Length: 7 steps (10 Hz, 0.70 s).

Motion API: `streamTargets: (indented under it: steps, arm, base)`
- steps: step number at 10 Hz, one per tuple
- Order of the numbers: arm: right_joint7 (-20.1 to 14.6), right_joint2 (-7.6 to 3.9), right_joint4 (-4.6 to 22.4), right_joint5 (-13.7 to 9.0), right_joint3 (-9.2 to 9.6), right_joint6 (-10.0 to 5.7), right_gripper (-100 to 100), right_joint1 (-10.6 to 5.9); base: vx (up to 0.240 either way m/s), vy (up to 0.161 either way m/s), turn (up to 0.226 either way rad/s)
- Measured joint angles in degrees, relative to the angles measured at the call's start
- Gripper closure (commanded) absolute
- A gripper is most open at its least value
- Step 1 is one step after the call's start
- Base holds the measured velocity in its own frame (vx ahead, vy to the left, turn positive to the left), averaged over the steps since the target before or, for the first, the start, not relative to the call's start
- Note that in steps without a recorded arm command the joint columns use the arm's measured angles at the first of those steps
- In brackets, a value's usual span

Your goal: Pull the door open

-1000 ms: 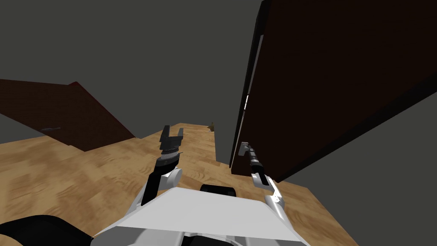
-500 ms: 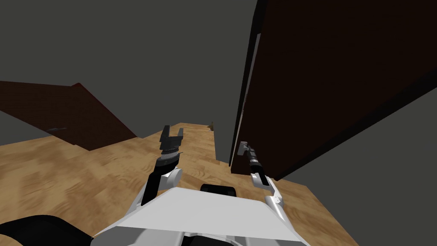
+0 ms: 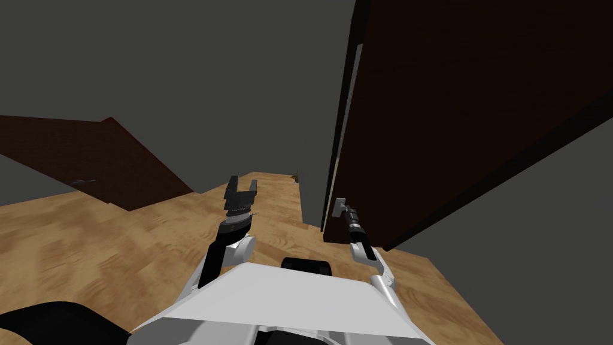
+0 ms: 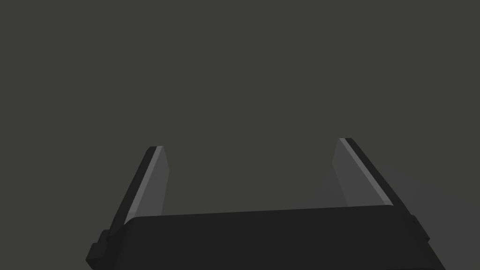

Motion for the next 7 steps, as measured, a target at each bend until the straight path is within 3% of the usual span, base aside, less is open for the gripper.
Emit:
streamTargets:
  steps: [3, 5, 6, 7]
  arm:
    - [-3.75, -0.59, -0.14, -4.09, 1.91, -0.03, 100, 0.36]
    - [-5.13, -0.8, -0.76, -5.23, 2.54, 0.34, 100, 0.91]
    - [-6.23, -0.97, -1.16, -6.6, 3.19, 0.27, -100, 1.42]
    - [-7.65, -1.32, -1.29, -8.03, 3.03, 0.41, -100, 1.57]
  base:
    - [-0.023, -0.026, 0.019]
    - [-0.005, -0.014, 0.01]
    - [-0.036, -0.044, 0.009]
    - [-0.054, -0.036, 0.002]
